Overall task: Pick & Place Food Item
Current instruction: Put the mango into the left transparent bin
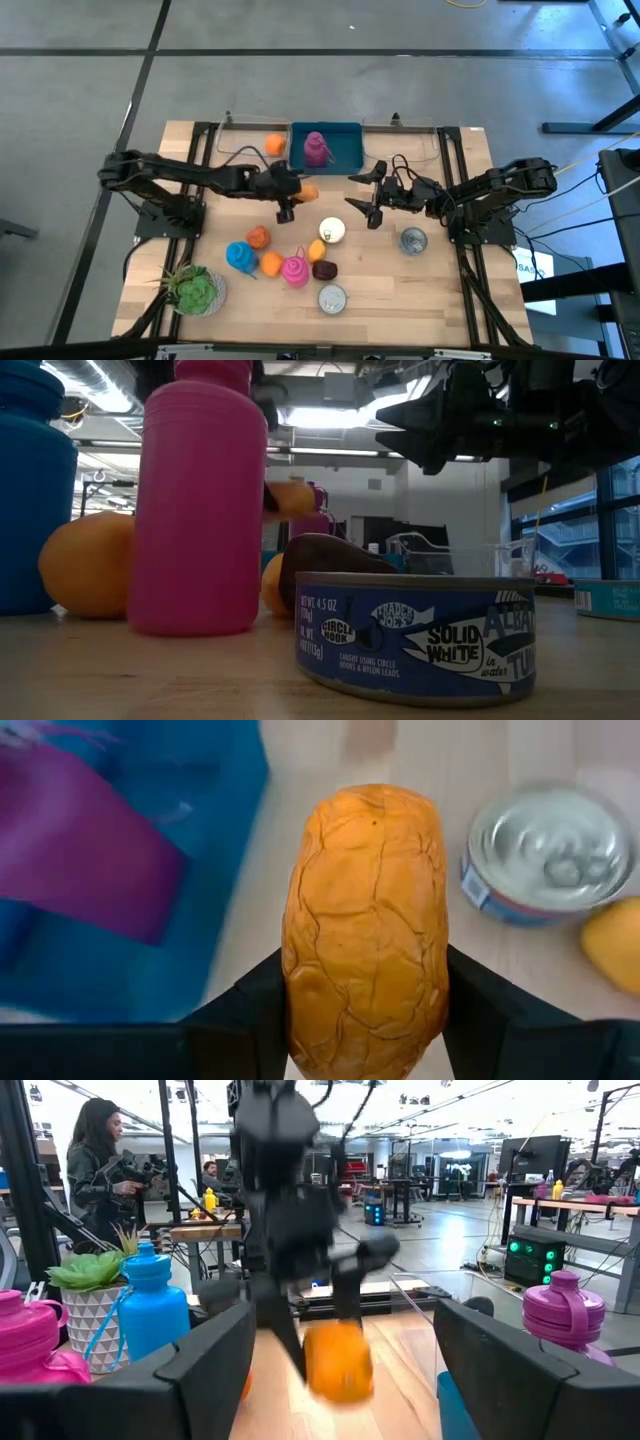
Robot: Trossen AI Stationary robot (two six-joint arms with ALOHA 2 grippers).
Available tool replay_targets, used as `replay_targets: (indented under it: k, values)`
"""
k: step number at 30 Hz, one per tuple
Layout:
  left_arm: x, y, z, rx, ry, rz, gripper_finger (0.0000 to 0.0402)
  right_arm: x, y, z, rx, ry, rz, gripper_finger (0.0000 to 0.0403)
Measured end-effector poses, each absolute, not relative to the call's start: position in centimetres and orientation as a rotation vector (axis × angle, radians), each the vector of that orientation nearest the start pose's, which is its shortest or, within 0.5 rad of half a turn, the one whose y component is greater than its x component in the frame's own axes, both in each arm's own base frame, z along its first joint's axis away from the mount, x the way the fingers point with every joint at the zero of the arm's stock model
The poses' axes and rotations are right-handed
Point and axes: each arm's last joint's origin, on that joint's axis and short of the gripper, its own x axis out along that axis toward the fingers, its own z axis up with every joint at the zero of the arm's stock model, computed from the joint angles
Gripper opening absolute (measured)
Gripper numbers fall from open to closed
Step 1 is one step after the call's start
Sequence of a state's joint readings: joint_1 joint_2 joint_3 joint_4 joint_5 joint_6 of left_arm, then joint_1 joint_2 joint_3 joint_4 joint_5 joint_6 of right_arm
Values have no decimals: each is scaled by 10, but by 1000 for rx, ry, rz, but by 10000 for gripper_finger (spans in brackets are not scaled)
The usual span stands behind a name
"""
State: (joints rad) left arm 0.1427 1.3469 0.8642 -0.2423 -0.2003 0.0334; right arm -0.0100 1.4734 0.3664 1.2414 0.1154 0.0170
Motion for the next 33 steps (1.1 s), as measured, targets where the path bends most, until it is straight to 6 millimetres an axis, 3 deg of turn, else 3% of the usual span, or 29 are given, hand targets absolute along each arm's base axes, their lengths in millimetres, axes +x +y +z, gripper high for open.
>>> replay_targets:
  k: [5, 9, 18, 27, 33]
  values:
    - [255, 45, 269, 49, 604, 340, 177, 253, -6, 187, 24, -135, -125, 306]
    - [240, 47, 281, 42, 528, 369, 176, 253, -6, 187, 31, -136, -132, 306]
    - [219, 54, 279, 2, 360, 339, 176, 253, -6, 187, 56, -138, -130, 306]
    - [213, 58, 263, 6, 203, 353, 176, 253, -6, 184, 96, -114, -128, 306]
    - [210, 71, 269, -11, 117, 420, 176, 254, -6, 181, 81, -77, -131, 306]
